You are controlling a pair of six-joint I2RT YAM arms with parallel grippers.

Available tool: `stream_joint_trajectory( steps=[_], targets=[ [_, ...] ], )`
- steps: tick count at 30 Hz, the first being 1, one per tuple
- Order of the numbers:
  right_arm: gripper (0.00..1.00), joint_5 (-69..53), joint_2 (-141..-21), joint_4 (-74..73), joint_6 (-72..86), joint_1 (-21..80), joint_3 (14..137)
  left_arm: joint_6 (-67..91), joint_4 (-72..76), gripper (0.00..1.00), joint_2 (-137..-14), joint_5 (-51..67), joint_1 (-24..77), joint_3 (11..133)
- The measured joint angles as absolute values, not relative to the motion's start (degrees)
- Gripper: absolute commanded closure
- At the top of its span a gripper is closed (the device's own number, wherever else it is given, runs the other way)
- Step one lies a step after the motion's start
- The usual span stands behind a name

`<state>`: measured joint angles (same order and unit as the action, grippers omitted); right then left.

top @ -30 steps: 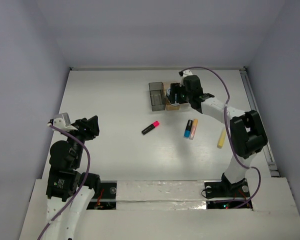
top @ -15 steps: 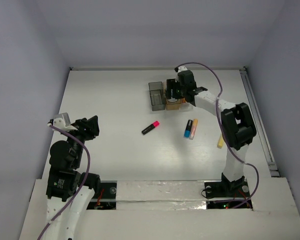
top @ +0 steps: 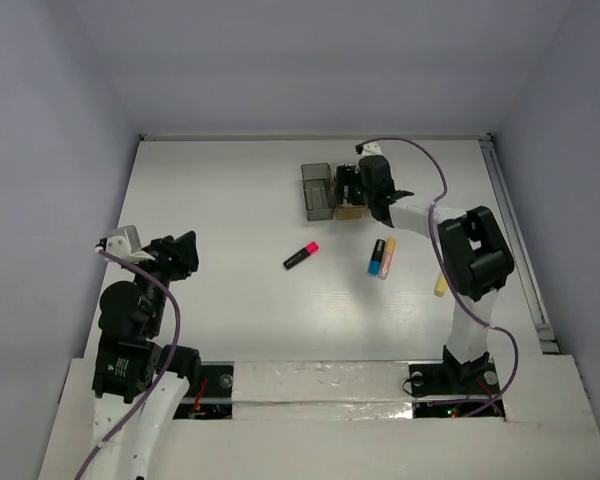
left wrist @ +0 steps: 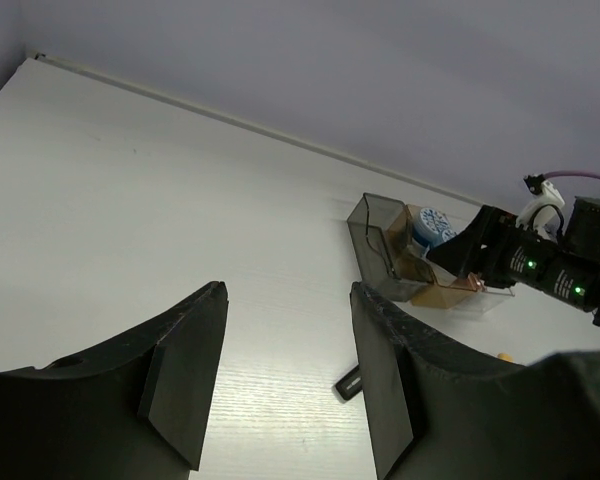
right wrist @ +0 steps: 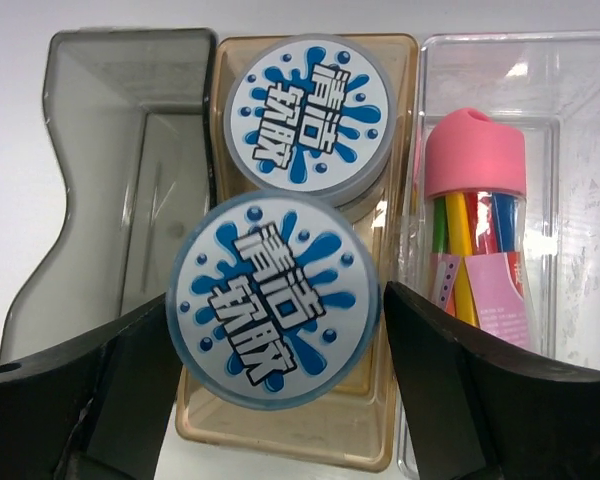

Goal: Sort the stationery into containers
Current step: Place the stationery in the storage box, then pick up the pen from the center of the board.

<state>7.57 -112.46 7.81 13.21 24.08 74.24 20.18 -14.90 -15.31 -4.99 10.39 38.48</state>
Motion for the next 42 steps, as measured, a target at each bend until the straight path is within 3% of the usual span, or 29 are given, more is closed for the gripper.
stream_joint_trajectory(
  steps=[6, 10, 11, 12, 13, 14, 15, 17, 20, 23, 26, 27, 30, 36, 41, 42],
  targets=[
    [0.01, 6.2, -108.2, 7.9, 14.0, 24.1, 72.1, 20.2, -14.9, 0.51, -15.3, -5.0, 10.4, 38.5],
    [0.04, 4.4, -103.3, 7.9, 14.4, 24.1, 72.1, 20.2, -14.9, 0.51, -15.3, -5.0, 10.4, 38.5],
    [0.14, 4.1, -102.3, 7.9, 14.5, 24.1, 72.2, 20.2, -14.9, 0.51, -15.3, -5.0, 10.4, 38.5],
    [0.56, 3.9, -101.3, 7.9, 14.5, 24.1, 72.2, 20.2, -14.9, 0.52, -15.3, -5.0, 10.4, 38.5],
    [0.80, 3.8, -100.4, 7.7, 14.7, 24.1, 72.2, 20.2, -14.9, 0.53, -15.3, -5.0, 10.4, 38.5],
    [0.98, 3.8, -99.7, 7.4, 15.0, 24.1, 72.1, 20.2, -14.8, 0.55, -15.3, -4.9, 10.4, 38.5],
    [1.00, 4.1, -98.7, 7.4, 15.4, 24.1, 71.7, 20.2, -14.8, 0.58, -15.3, -4.8, 10.4, 38.5],
    [1.00, 5.7, -95.2, 7.0, 16.5, 24.1, 68.5, 20.1, -14.8, 0.61, -15.3, -4.6, 10.4, 38.5],
    [1.00, 11.6, -88.6, 5.0, 17.9, 23.7, 61.1, 20.0, -14.2, 0.74, -15.8, -3.6, 10.5, 38.3],
    [0.94, 15.8, -82.2, 2.1, 20.9, 19.6, 52.9, 20.0, -13.5, 0.87, -17.5, -1.2, 10.9, 38.2],
    [0.55, 17.9, -76.5, -1.4, 25.0, 7.4, 43.9, 20.1, -12.6, 0.93, -19.1, 2.1, 12.1, 38.0],
    [0.30, 18.3, -75.4, -2.5, 26.0, 3.4, 41.8, 20.2, -12.4, 0.93, -19.5, 3.0, 12.7, 37.9],
    [0.20, 19.5, -72.5, -6.3, 29.3, -4.1, 37.5, 20.3, -12.1, 0.93, -20.2, 5.9, 15.4, 37.8],
    [0.24, 18.4, -71.3, -12.6, 31.8, -5.5, 37.1, 20.0, -11.3, 0.89, -21.4, 10.5, 19.0, 37.8],
    [0.28, 13.3, -73.3, -18.0, 32.6, -8.3, 38.6, 20.0, -11.4, 0.65, -21.3, 11.6, 22.1, 37.1],
    [0.29, 11.7, -76.1, -20.0, 32.4, -8.3, 41.0, 20.0, -11.4, 0.65, -21.1, 11.6, 22.8, 37.0]
  ],
)
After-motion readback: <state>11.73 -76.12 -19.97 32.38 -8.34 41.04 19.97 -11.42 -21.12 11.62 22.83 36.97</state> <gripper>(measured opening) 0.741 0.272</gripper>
